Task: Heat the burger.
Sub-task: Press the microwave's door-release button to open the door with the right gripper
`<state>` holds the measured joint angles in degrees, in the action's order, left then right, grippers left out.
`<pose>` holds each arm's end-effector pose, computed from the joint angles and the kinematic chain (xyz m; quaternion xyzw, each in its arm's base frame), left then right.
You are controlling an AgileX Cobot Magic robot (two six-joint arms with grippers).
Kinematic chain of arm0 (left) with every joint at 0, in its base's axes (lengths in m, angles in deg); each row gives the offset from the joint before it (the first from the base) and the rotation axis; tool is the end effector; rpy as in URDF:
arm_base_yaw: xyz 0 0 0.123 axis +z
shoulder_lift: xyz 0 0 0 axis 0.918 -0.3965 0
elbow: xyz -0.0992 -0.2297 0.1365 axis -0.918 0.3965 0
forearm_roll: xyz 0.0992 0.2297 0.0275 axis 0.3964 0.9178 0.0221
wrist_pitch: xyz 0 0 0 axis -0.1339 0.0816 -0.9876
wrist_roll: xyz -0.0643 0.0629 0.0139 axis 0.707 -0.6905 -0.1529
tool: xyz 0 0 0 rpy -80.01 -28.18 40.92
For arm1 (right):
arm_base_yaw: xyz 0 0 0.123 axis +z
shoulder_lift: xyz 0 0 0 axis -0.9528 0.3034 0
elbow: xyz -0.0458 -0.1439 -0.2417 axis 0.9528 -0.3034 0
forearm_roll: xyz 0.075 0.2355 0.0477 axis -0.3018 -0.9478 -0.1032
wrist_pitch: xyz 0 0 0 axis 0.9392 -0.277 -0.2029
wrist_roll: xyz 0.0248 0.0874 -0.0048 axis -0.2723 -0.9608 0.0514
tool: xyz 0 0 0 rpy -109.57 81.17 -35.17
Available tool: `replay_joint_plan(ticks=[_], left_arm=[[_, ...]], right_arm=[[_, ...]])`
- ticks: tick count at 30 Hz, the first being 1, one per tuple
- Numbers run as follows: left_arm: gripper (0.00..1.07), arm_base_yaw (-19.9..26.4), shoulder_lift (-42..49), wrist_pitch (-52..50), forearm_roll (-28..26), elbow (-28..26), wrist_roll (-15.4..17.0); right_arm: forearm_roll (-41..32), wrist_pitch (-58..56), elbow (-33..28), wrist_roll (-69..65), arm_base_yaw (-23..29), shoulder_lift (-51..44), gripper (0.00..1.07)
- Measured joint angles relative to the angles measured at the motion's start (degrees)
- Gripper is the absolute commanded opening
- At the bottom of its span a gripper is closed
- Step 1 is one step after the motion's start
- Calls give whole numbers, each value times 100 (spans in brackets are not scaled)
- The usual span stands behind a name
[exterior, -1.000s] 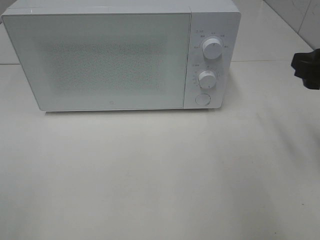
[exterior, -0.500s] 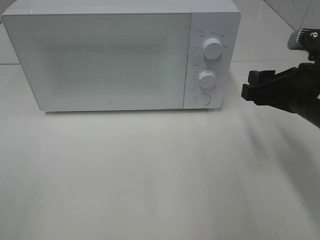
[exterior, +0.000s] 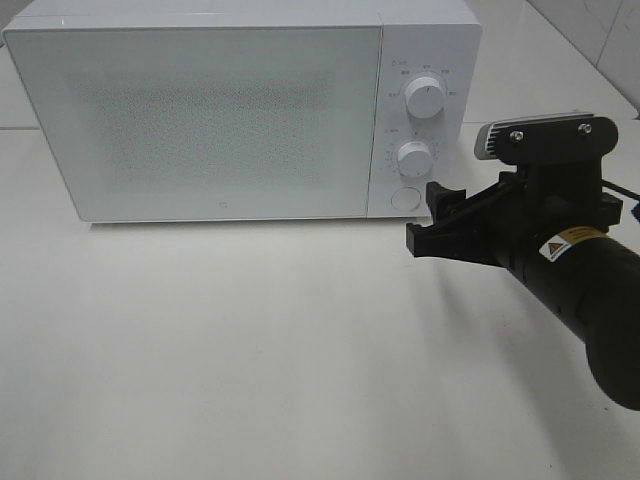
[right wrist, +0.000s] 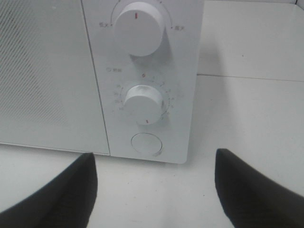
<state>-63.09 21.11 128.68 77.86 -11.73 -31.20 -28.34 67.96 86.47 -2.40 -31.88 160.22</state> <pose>-0.0049 -0.0047 0.2799 -0.0206 0.8451 -0.0085 0.5342 0.2214 0.1228 0.1565 -0.0622 0.7821 0.0148 0.6198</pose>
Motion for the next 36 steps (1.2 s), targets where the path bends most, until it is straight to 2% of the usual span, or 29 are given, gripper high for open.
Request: replay_joint_plan(ticks=[4, 8, 9, 11, 12, 14, 15, 16, 17, 18, 20, 25, 26, 28, 29, 36], left_arm=[[98, 0, 0, 0, 0, 0, 0], [98, 0, 0, 0, 0, 0, 0], [98, 0, 0, 0, 0, 0, 0], [98, 0, 0, 0, 0, 0, 0], [98, 0, 0, 0, 0, 0, 0], [98, 0, 0, 0, 0, 0, 0], [98, 0, 0, 0, 0, 0, 0], [98, 0, 0, 0, 0, 0, 0], [98, 0, 0, 0, 0, 0, 0], [98, 0, 0, 0, 0, 0, 0], [98, 0, 0, 0, 0, 0, 0], [98, 0, 0, 0, 0, 0, 0], [98, 0, 0, 0, 0, 0, 0], [98, 0, 0, 0, 0, 0, 0], [98, 0, 0, 0, 0, 0, 0], [98, 0, 0, 0, 0, 0, 0]], right_arm=[[-52, 23, 0, -172, 126, 57, 67], [-74, 69, 0, -1100, 138, 63, 58], [-80, 74, 0, -1673, 138, 63, 52], [-86, 80, 0, -2034, 138, 63, 49], [-86, 97, 0, -2802, 138, 63, 42], [-86, 97, 0, -3123, 138, 63, 40], [-86, 97, 0, -3856, 138, 63, 32], [-86, 97, 0, -3856, 138, 63, 32], [-86, 97, 0, -4675, 138, 63, 27], [-86, 97, 0, -4675, 138, 63, 27], [-57, 97, 0, -5775, 138, 63, 21], [80, 57, 0, -7070, 138, 63, 15], [109, 17, 0, -7615, 138, 63, 10], [120, 0, 0, -7815, 138, 63, 7], [143, -40, 0, -8067, 138, 63, 1], [166, -304, 0, -8675, 138, 63, 0]])
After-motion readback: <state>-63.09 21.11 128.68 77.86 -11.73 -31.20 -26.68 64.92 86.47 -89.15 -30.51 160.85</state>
